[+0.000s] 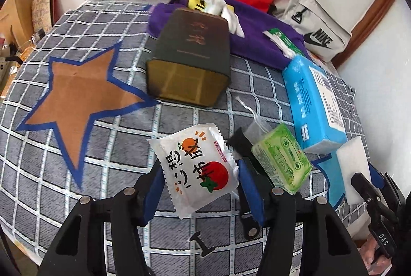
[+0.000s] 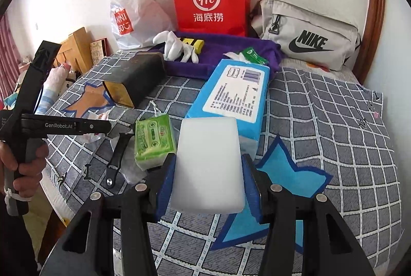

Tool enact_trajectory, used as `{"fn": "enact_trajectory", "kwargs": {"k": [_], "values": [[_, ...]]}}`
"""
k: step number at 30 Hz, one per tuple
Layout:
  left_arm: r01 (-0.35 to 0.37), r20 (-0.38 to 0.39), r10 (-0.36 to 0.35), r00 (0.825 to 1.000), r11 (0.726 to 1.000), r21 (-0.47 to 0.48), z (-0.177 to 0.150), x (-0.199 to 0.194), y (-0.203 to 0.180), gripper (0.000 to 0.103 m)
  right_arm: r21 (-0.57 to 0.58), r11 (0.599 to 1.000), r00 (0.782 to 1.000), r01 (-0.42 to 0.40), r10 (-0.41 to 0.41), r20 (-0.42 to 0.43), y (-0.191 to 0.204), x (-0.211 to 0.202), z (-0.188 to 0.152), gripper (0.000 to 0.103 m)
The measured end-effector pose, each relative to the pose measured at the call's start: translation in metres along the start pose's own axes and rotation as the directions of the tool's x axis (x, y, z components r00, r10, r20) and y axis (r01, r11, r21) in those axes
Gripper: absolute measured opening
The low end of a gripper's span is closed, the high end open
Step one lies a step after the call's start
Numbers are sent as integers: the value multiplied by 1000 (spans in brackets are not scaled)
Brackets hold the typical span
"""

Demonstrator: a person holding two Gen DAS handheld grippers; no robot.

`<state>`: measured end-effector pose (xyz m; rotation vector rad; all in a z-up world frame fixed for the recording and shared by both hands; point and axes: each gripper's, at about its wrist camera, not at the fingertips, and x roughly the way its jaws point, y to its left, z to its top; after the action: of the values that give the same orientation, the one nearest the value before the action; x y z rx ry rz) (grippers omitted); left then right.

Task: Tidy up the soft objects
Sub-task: 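Carry the white block and snack packet toward the purple towel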

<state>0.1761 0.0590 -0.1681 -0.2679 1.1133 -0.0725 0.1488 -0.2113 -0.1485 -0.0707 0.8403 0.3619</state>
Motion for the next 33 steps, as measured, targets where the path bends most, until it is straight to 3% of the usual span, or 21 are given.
{"fn": "enact_trajectory", "kwargs": {"k": [8,17,33], "values": [[19,42,-17,999,999,-42,19,-19,13,55,2,1000,999,9,-9,42,-3,-12,28,50],[45,91,-43,995,999,-22,55,-36,8,55,25,999,997,21,-23,77,-9,-16,62,50],[90,129,-92,987,996,22,127,-33,-15,55,64,997,994,51,-57,91,-32,16,135,50]]}}
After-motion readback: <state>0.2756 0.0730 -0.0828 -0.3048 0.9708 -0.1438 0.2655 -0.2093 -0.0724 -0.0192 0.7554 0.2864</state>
